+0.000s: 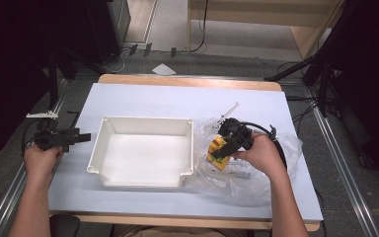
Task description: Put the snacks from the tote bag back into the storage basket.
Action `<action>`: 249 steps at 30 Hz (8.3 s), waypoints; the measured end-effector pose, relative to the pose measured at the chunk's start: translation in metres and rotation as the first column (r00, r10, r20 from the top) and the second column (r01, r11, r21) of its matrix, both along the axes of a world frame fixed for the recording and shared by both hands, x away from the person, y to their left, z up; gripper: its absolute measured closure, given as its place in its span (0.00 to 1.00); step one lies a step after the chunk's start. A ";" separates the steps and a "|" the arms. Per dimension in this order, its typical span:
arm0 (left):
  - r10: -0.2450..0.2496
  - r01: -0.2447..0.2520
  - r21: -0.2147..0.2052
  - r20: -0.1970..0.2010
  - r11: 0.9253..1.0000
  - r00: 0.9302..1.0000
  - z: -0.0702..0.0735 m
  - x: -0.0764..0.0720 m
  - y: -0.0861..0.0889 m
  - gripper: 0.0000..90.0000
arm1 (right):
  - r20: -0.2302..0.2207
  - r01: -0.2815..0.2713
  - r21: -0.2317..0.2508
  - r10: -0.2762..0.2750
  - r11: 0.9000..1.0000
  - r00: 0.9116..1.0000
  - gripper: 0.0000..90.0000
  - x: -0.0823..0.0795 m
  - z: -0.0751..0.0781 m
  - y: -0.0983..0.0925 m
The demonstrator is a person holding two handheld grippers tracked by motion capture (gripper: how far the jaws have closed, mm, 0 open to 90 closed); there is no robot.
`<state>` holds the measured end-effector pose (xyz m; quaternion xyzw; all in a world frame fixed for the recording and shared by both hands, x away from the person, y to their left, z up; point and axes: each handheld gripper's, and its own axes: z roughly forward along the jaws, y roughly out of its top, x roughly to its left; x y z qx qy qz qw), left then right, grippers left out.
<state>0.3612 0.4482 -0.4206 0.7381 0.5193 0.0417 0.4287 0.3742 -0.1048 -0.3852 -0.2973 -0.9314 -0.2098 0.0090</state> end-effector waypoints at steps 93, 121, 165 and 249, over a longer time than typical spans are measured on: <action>0.024 -0.024 0.031 0.006 0.999 1.000 0.001 -0.016 0.006 0.17 | 0.185 0.064 0.060 -0.074 0.996 0.980 0.61 -0.011 0.087 0.003; 0.023 -0.023 0.039 0.002 0.999 1.000 0.000 -0.016 0.006 0.17 | 0.257 -0.029 0.089 0.005 0.996 0.966 0.61 -0.010 0.109 0.033; 0.026 -0.026 0.041 0.011 0.999 1.000 0.000 -0.040 0.018 0.17 | 0.250 -0.133 0.094 0.106 0.987 0.962 0.60 0.007 0.092 0.090; -0.043 0.044 0.056 -0.010 0.997 0.999 -0.003 -0.036 0.009 0.18 | 0.180 -0.045 0.100 0.027 0.994 0.983 0.51 0.047 0.009 0.125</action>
